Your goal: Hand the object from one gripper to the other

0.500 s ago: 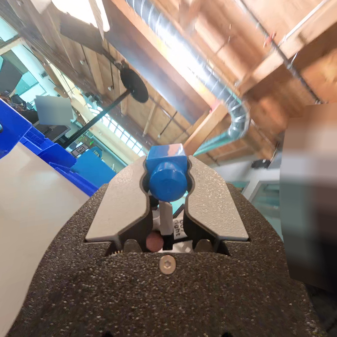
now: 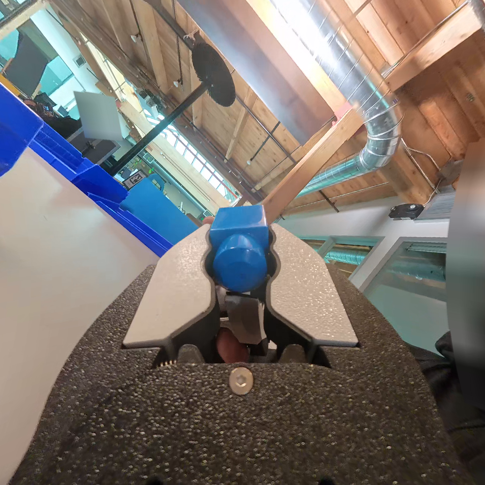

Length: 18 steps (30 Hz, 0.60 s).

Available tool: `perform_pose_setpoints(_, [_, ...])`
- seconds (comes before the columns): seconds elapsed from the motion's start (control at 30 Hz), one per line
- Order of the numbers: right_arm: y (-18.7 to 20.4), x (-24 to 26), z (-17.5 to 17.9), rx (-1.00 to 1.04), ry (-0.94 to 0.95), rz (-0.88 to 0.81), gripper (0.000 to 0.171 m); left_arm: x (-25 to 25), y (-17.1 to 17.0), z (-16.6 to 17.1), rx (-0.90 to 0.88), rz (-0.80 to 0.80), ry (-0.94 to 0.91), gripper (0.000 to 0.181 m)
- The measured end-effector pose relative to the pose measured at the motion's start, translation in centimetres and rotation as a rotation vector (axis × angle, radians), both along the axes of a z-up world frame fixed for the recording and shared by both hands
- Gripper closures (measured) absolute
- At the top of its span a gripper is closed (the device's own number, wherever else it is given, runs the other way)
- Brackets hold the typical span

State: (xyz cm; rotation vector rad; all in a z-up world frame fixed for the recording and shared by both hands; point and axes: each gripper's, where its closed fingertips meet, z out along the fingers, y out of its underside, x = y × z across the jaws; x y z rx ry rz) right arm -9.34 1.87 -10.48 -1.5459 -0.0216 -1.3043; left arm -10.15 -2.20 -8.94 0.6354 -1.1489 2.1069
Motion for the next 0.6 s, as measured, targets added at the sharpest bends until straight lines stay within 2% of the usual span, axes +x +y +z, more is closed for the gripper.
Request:
perform_pose_setpoints(0.27, [0.0, -0.5, -1.0, -0.095, 0.047, 0.055, 0.119, -0.1, -0.1, -0.2, 0.034, -0.027, -0.008, 0.144])
perform_pose_setpoints(0.37, [-0.3, -0.6, -1.3, -0.146, 0.023, 0.061, 0.144, -0.2, 0.0, -0.6, 0.1, -0.051, -0.06, 0.144])
perform_pose_setpoints(0.4, [-0.4, -0.7, -1.3, -0.151, 0.016, 0.062, 0.16, -0.5, -0.1, -0.7, 0.133, -0.062, -0.092, 0.143])
perform_pose_setpoints(0.5, [-0.6, -0.9, -1.1, -0.158, -0.021, 0.072, 0.166, -1.0, -0.1, -0.9, 0.202, -0.063, -0.194, 0.143])
perform_pose_setpoints(0.6, [-1.0, -0.9, -0.8, -0.172, -0.1, 0.049, 0.166, -0.7, 0.7, -0.7, 0.254, 0.018, -0.324, 0.134])
